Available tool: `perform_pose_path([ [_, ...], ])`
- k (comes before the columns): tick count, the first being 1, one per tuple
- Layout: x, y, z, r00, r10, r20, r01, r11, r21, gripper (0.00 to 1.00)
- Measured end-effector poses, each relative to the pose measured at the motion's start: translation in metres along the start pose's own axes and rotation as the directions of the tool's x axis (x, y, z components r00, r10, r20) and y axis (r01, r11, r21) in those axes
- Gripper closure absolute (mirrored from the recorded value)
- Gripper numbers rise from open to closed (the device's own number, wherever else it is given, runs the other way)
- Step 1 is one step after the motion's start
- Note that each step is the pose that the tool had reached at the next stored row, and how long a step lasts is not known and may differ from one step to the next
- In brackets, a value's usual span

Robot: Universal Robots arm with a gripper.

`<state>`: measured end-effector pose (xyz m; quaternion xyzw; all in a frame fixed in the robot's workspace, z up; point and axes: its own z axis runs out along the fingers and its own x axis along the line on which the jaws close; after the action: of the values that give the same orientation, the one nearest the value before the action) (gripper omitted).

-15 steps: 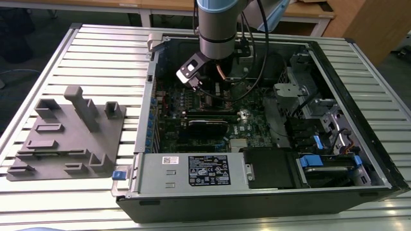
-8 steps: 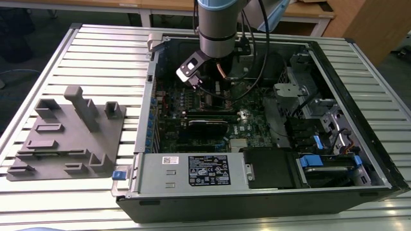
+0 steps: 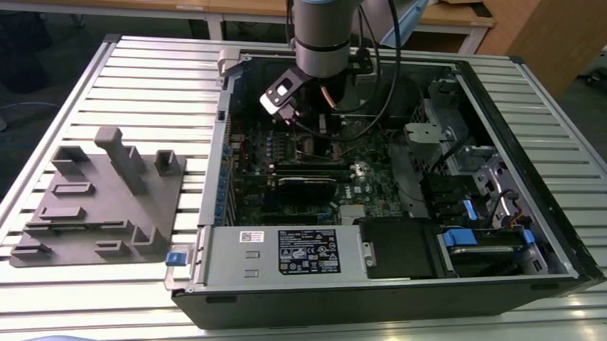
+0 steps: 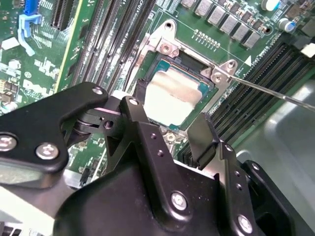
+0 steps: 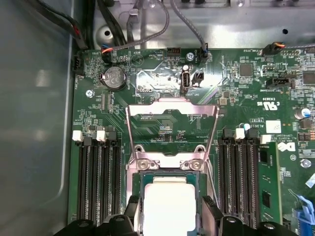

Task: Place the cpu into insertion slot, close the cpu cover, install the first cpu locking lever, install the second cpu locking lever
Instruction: 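Place the cpu into insertion slot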

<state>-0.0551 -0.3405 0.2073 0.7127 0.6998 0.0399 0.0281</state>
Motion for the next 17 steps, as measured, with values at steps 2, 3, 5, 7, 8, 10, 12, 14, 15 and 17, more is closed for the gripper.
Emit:
perform_pose_path([
  [2, 0.0001, 0.0001, -0.0008, 1.0000, 0.000, -0.0001, 0.000, 1.0000, 0.0000, 0.39],
  [3, 0.0001, 0.0001, -0.0008, 1.0000, 0.000, -0.0001, 0.000, 1.0000, -0.0001, 0.39],
  [5, 0.0000, 0.0001, -0.0008, 1.0000, 0.000, 0.0000, 0.000, 1.0000, -0.0001, 0.39],
  [7, 0.0000, 0.0001, -0.0008, 1.0000, 0.000, 0.0002, 0.000, 1.0000, 0.0000, 0.39],
  [8, 0.0000, 0.0001, -0.0008, 1.0000, 0.000, 0.0002, 0.000, 1.0000, -0.0001, 0.39],
  [10, 0.0000, 0.0001, -0.0008, 1.0000, 0.000, 0.0003, 0.000, 1.0000, 0.0000, 0.41],
  [12, 0.0000, 0.0001, -0.0009, 1.0000, 0.000, 0.0005, 0.000, 1.0000, 0.0000, 0.54],
  [14, 0.0000, 0.0001, -0.0008, 1.0000, 0.000, 0.0005, 0.000, 1.0000, -0.0001, 0.59],
  [15, 0.0000, 0.0001, -0.0008, 1.0000, 0.000, 0.0006, 0.000, 1.0000, 0.0000, 0.65],
  [17, 0.0000, 0.0001, -0.0009, 1.0000, 0.000, 0.0007, 0.000, 1.0000, -0.0001, 0.71],
])
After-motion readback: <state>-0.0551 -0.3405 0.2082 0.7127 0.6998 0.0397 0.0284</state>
